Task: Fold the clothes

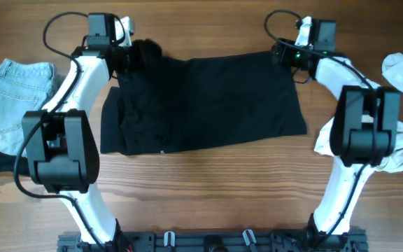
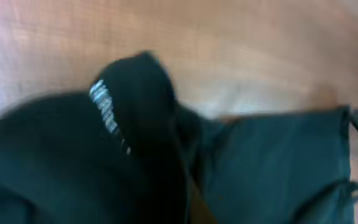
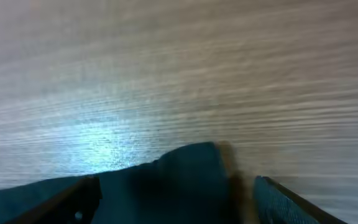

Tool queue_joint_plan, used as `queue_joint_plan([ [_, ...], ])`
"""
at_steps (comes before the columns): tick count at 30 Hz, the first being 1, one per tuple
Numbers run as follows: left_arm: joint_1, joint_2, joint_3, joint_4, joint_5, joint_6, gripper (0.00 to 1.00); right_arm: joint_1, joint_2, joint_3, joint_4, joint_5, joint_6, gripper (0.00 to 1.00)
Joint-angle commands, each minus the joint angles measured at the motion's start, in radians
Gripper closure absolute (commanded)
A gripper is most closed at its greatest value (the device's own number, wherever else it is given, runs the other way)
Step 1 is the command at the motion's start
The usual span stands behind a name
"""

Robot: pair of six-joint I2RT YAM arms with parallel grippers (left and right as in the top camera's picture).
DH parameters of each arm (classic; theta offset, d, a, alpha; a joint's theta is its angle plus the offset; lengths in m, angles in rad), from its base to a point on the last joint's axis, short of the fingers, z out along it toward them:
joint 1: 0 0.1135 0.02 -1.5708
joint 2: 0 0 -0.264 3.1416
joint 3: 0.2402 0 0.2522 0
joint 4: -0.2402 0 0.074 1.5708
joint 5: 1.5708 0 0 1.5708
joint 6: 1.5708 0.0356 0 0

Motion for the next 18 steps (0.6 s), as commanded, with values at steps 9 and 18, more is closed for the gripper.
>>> queue_joint_plan([
  [9, -0.011, -0.008, 0.002, -0.219, 0.016, 0.001, 0.96, 0.060, 0.085, 0.003, -0.024, 0.209, 0.163, 0.95],
  [18, -0.011, -0.209, 0.002, -0.465, 0.034, 0.008, 0.96, 0.032, -0.147, 0.016, -0.349, 0.280, 0.047, 0.92],
])
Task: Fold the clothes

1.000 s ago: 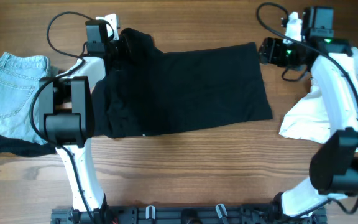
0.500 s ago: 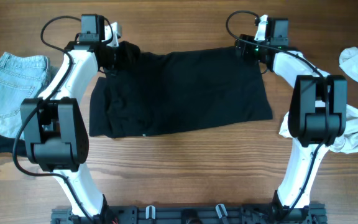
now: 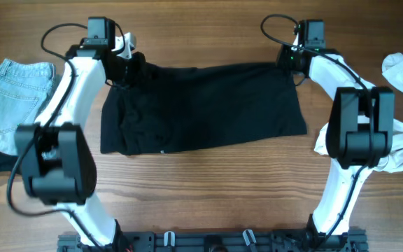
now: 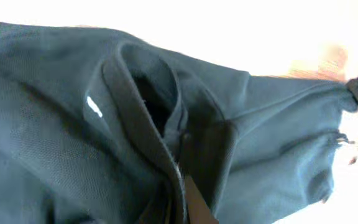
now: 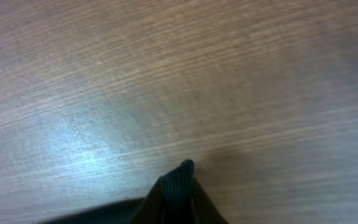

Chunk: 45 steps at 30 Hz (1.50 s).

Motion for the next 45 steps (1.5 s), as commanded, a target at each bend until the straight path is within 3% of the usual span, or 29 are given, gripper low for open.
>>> queue_joint_plan([
  [1, -0.004, -0.118, 0.001, -0.171, 0.020, 0.008, 0.96, -0.006, -0.139, -0.009, -0.177, 0.115, -0.047, 0.94],
  [7, -0.005, -0.188, -0.004, -0.473, -0.053, 0.008, 0.96, -0.006, -0.234, -0.010, -0.521, 0.212, -0.051, 0.88],
  [11, -0.018, -0.188, -0.081, -0.477, -0.109, 0.008, 0.96, -0.006, -0.232, -0.024, -0.597, 0.212, -0.052, 0.84],
  [13, -0.018, -0.188, -0.149, -0.477, -0.146, 0.007, 0.96, -0.006, -0.232, -0.024, -0.634, 0.212, -0.065, 0.77],
  [14, -0.018, -0.188, -0.180, -0.477, -0.145, 0.007, 0.96, -0.006, -0.232, -0.024, -0.661, 0.212, -0.087, 0.68],
  [15, -0.018, -0.188, -0.202, -0.479, -0.145, 0.007, 0.94, -0.006, -0.232, -0.024, -0.693, 0.212, -0.112, 0.50],
  [18, -0.018, -0.188, -0.215, -0.465, -0.146, 0.008, 0.61, -0.006, -0.232, -0.024, -0.731, 0.203, -0.162, 0.37],
  [21, -0.017, -0.188, -0.215, -0.398, -0.146, 0.008, 0.59, -0.008, -0.232, -0.032, -0.734, 0.175, -0.237, 0.27],
  [26, -0.017, -0.188, -0.214, -0.235, -0.146, 0.004, 0.62, -0.097, -0.229, -0.055, -0.714, -0.014, -0.341, 0.22],
  [30, -0.018, -0.185, -0.223, -0.229, -0.146, 0.005, 0.62, -0.137, -0.229, -0.098, -0.677, -0.132, -0.393, 0.22],
  [35, -0.019, -0.168, -0.342, -0.189, -0.187, 0.005, 0.62, -0.137, -0.229, -0.143, -0.639, -0.135, -0.386, 0.22],
  [36, -0.019, -0.167, -0.369, -0.167, -0.187, 0.005, 0.66, -0.137, -0.229, -0.143, -0.639, -0.135, -0.379, 0.21],
  [38, -0.022, -0.167, -0.391, -0.154, -0.187, 0.005, 0.96, -0.137, -0.229, -0.143, -0.638, -0.135, -0.372, 0.22],
  [41, -0.002, -0.214, -0.369, -0.159, -0.214, 0.005, 0.96, -0.137, -0.229, -0.143, -0.635, -0.134, -0.364, 0.22],
  [45, 0.094, -0.421, -0.329, -0.181, -0.233, -0.019, 0.96, -0.137, -0.229, -0.143, -0.624, -0.130, -0.363, 0.22],
])
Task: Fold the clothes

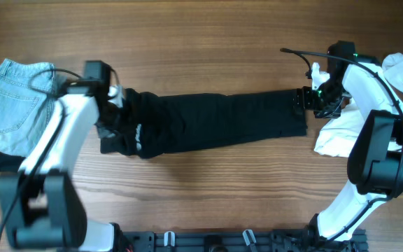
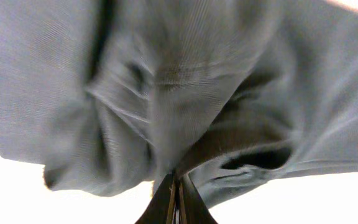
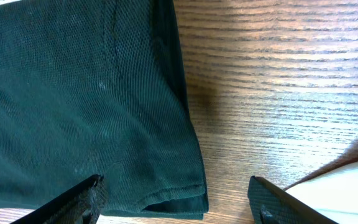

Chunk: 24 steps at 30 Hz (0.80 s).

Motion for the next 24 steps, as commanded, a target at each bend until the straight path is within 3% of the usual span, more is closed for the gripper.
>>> queue_joint_plan([
  [1, 0.065, -0.163, 0.035, -0.033, -0.033, -0.030, 0.96, 0.002, -0.009, -0.008, 0.009, -0.021, 0.008, 0.22],
  [10, 0.029, -0.177, 0.025, -0.027, -0.045, -0.032, 0.96, 0.002, -0.009, -0.008, 0.014, -0.021, 0.008, 0.21],
  [11, 0.026, -0.173, 0.022, -0.024, -0.045, -0.032, 0.87, 0.002, -0.009, -0.008, 0.014, -0.021, 0.008, 0.21],
  [12, 0.026, -0.166, 0.009, -0.014, -0.050, -0.032, 0.60, 0.002, -0.009, -0.008, 0.013, -0.021, 0.008, 0.21],
  [14, 0.026, -0.146, -0.041, 0.031, -0.072, -0.031, 0.50, 0.002, -0.009, -0.008, 0.013, -0.021, 0.008, 0.21],
  [16, 0.026, -0.108, -0.110, 0.098, -0.071, -0.031, 0.47, 0.002, -0.009, -0.008, 0.013, -0.021, 0.009, 0.21],
  [19, 0.026, -0.039, -0.151, 0.141, -0.017, -0.023, 0.53, 0.002, -0.009, -0.008, 0.013, -0.021, 0.009, 0.21],
  [22, 0.026, 0.009, -0.151, 0.178, -0.015, -0.012, 0.96, 0.002, -0.009, -0.008, 0.013, -0.021, 0.012, 0.21],
  [24, 0.037, -0.009, -0.132, 0.213, -0.014, -0.029, 0.96, 0.001, -0.009, -0.008, 0.013, -0.021, 0.012, 0.21],
])
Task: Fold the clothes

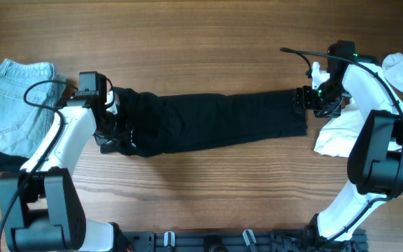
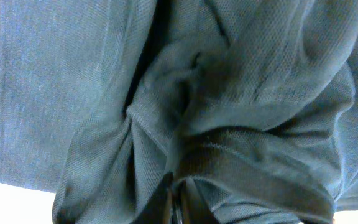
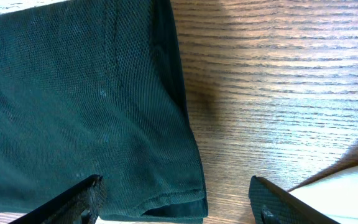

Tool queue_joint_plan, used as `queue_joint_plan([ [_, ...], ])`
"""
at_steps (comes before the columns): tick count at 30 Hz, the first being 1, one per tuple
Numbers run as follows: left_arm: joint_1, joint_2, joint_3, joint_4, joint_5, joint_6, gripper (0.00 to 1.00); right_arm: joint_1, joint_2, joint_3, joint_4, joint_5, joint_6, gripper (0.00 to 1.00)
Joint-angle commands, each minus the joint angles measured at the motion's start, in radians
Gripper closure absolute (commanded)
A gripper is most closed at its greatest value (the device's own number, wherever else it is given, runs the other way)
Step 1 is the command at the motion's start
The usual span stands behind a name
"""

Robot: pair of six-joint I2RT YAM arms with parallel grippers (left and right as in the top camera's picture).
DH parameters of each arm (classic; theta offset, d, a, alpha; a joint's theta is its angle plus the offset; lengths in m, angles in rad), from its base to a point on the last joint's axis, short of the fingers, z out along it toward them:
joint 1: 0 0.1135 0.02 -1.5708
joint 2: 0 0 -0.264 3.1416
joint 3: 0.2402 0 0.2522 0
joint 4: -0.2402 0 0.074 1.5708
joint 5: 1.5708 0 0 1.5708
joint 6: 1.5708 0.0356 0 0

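The black garment (image 1: pixel 215 122) lies across the middle of the table as a long, narrow folded strip. Its left end is bunched and wrinkled, and my left gripper (image 1: pixel 109 124) is shut on that bunch; in the left wrist view the dark cloth (image 2: pixel 185 99) fills the frame, pinched by the closed left gripper (image 2: pixel 177 208). My right gripper (image 1: pixel 306 98) hovers open over the strip's right end. In the right wrist view the flat folded edge (image 3: pixel 135 124) lies between the spread right gripper (image 3: pixel 176 202), untouched.
Light blue jeans (image 1: pixel 12 94) lie at the far left with a dark piece of cloth below them. White clothes (image 1: pixel 401 77) are piled at the right edge, and a white corner (image 3: pixel 347 186) shows close to my right fingers.
My left arm shifted a little with the bunched left end still pinched; the cloth there sits slightly differently. The right gripper and the garment's right end have not moved.
The garment lay spread wide, my left gripper shut on its far left corner and my right gripper open around the far right corner. Then both were shut on the far edge. Later the garment was a narrow strip, the right gripper open, the left still holding.
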Motion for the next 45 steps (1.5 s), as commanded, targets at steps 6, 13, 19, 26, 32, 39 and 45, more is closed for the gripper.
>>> queue_joint_plan([
  [6, 0.069, -0.100, 0.109, 0.019, -0.009, -0.006, 0.96, 0.002, -0.009, -0.007, 0.005, -0.021, 0.009, 0.21],
  [13, 0.069, -0.093, -0.060, 0.005, -0.045, -0.006, 0.87, 0.002, -0.009, -0.008, -0.014, -0.021, 0.009, 0.17],
  [19, 0.079, -0.096, -0.064, 0.034, -0.149, -0.007, 0.63, 0.001, -0.009, -0.008, -0.063, 0.029, 0.008, 0.12],
  [26, 0.080, -0.127, 0.124, -0.124, -0.116, -0.034, 0.55, 0.001, -0.009, -0.048, 0.009, -0.044, -0.145, 0.03],
  [32, 0.080, -0.127, 0.124, -0.177, -0.085, -0.033, 0.54, 0.003, -0.009, -0.173, 0.176, -0.159, -0.183, 0.08],
  [39, 0.080, -0.127, 0.123, -0.179, -0.085, -0.033, 0.54, 0.005, -0.009, -0.191, 0.185, -0.222, -0.139, 0.95],
  [45, 0.080, -0.127, 0.123, -0.181, -0.085, -0.033, 0.53, -0.022, -0.018, 0.014, 0.058, 0.150, 0.117, 0.96],
])
